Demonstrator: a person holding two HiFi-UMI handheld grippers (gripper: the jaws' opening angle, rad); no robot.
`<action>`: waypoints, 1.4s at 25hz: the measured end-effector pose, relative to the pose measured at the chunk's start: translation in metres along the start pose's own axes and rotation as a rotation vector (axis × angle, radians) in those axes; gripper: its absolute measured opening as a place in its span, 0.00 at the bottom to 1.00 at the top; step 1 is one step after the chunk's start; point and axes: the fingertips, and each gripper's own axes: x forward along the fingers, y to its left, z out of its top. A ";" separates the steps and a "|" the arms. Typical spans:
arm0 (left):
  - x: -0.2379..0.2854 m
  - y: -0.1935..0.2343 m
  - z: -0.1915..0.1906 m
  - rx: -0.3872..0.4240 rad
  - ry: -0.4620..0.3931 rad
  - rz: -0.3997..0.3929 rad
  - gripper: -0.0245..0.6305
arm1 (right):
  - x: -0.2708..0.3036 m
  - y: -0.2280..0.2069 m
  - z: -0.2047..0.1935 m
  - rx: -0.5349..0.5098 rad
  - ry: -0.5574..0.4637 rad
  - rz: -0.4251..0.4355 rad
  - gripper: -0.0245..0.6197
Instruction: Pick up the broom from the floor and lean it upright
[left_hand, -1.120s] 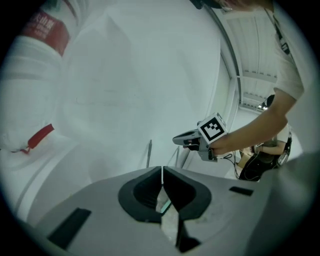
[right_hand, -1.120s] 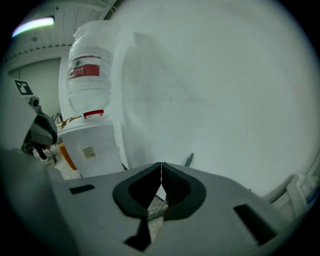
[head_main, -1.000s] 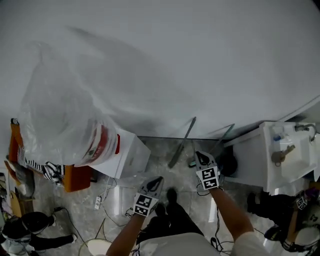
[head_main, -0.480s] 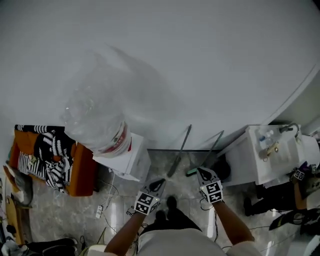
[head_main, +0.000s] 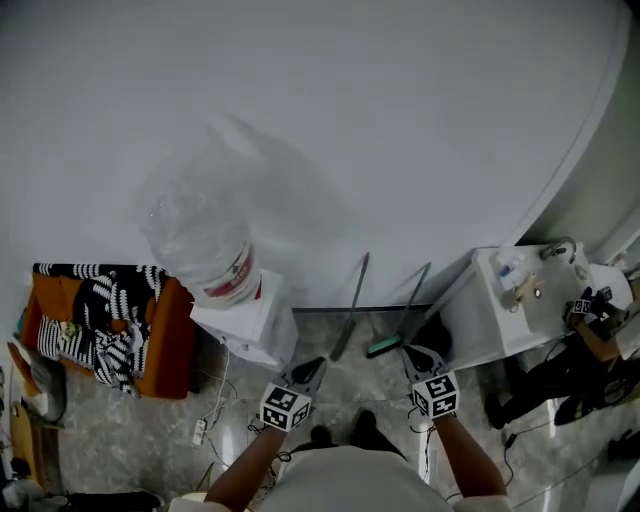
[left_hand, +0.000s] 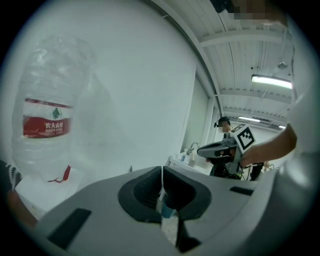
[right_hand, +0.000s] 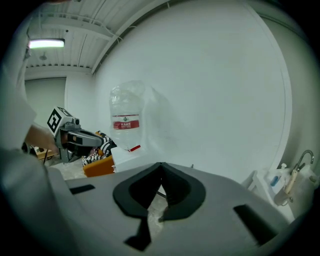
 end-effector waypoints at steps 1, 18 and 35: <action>-0.004 -0.005 0.003 0.001 -0.009 0.004 0.06 | -0.008 -0.002 0.001 0.000 -0.006 -0.006 0.04; -0.007 -0.080 0.040 -0.019 -0.055 0.131 0.06 | -0.115 -0.057 0.015 -0.059 -0.095 0.040 0.04; 0.002 -0.111 0.035 -0.021 -0.052 0.158 0.06 | -0.129 -0.077 0.014 -0.020 -0.139 0.068 0.04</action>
